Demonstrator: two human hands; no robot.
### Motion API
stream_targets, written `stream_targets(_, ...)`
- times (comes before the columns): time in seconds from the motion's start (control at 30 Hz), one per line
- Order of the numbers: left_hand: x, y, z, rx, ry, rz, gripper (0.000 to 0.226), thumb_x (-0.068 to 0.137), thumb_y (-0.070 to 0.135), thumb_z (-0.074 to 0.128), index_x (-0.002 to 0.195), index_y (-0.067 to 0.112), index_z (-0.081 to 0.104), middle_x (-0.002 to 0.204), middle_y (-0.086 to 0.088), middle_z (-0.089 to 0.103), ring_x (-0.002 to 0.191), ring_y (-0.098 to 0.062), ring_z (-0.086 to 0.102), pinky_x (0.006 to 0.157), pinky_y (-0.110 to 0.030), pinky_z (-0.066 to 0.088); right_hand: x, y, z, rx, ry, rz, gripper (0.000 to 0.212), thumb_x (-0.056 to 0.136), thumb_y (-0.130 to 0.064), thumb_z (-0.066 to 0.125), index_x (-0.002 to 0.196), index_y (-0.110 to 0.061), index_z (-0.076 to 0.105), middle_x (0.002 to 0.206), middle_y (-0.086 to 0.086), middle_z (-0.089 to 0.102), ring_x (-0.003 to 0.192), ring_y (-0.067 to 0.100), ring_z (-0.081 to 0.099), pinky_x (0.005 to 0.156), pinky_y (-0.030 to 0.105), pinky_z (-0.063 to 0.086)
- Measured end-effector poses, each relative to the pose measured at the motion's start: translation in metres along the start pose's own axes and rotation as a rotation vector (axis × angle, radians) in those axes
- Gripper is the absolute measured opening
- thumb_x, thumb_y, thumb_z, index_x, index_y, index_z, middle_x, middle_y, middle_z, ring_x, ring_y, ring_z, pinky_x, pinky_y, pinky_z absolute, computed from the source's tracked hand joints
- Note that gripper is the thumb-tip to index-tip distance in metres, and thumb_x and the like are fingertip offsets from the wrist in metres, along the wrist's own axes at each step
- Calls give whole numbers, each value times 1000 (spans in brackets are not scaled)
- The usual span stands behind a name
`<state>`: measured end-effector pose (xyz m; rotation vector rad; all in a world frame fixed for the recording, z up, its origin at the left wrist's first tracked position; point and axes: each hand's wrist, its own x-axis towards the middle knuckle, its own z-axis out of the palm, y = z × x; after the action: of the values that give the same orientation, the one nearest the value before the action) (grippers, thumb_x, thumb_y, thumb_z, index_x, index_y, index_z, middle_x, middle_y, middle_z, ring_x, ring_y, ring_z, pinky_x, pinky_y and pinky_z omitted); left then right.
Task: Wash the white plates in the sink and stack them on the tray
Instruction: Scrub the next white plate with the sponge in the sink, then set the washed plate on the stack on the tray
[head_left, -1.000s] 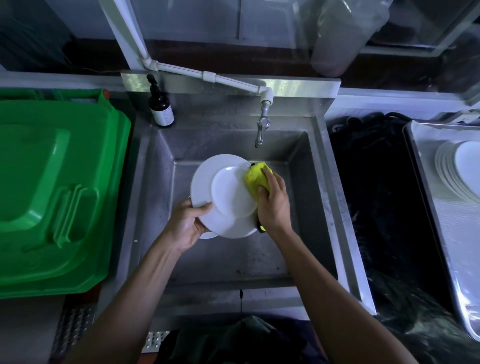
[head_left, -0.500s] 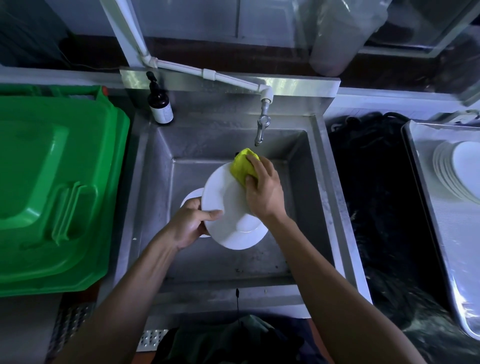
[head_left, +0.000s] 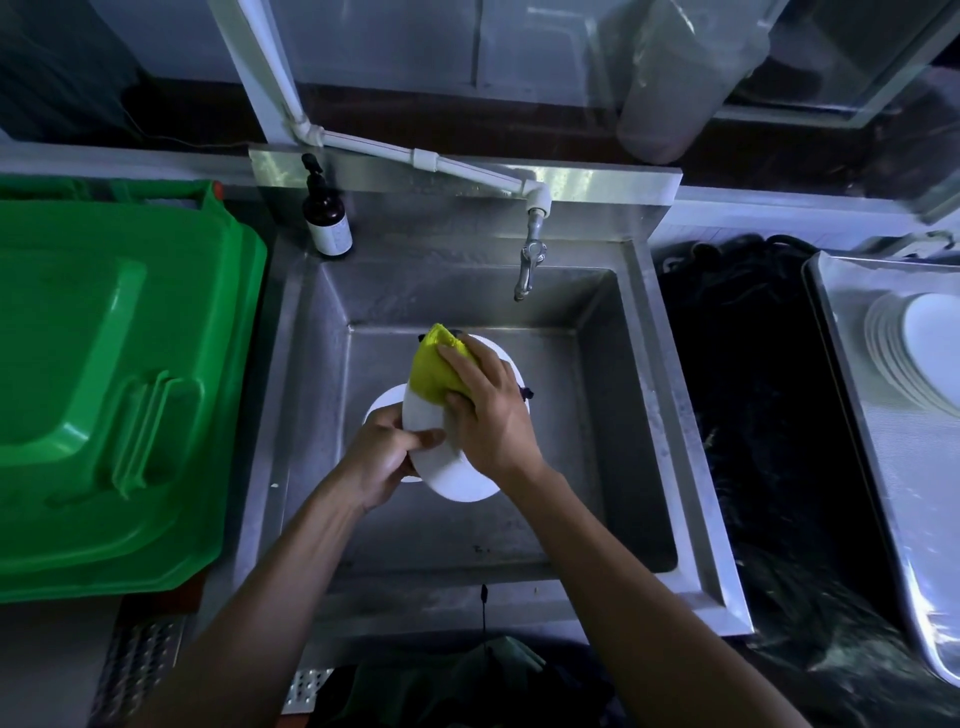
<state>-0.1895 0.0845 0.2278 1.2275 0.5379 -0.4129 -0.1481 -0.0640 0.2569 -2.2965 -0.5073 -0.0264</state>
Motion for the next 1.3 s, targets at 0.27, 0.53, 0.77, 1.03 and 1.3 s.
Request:
stream_targets(0.27, 10, 3, 8, -2, 20, 9, 27, 88, -7, 64, 110, 6, 70, 103, -13, 76, 94, -32, 72, 76, -47, 59, -7, 22, -4, -43, -48, 23, 57, 86, -29, 40, 141, -20, 54, 148, 5, 45, 122, 34, 50, 104, 40, 42)
stream_targets(0.53, 25, 13, 30, 167, 56, 64, 18, 84, -6, 68, 93, 10, 71, 81, -3, 78, 72, -20, 74, 58, -38, 60, -18, 56, -39, -145, -51, 109, 60, 88, -4, 58, 143, -25, 50, 143, 4, 47, 117, 32, 51, 95, 48, 49)
stream_targets(0.77, 42, 24, 73, 569, 11, 206, 7, 78, 21, 71, 85, 19, 71, 87, -3, 77, 80, -22, 71, 70, -36, 54, -34, 92, -84, -200, 14, 193, 62, 87, 2, 58, 145, -21, 49, 141, 7, 48, 113, 35, 53, 91, 49, 50)
stream_targets(1.03, 48, 36, 153, 1020, 21, 453, 36, 91, 18, 63, 64, 18, 39, 57, 6, 40, 54, -15, 37, 51, -32, 27, -53, 140, -157, -190, 143, 261, 61, 82, 3, 60, 139, -18, 56, 139, 8, 51, 116, 36, 53, 92, 48, 51)
stream_targets(1.3, 49, 57, 286, 1251, -27, 735, 6, 95, 12, 58, 93, 12, 64, 56, 5, 44, 58, -29, 56, 49, -27, 29, -81, 199, -262, -207, 296, 345, 60, 79, 2, 63, 136, -17, 58, 141, 7, 52, 116, 37, 55, 93, 44, 51)
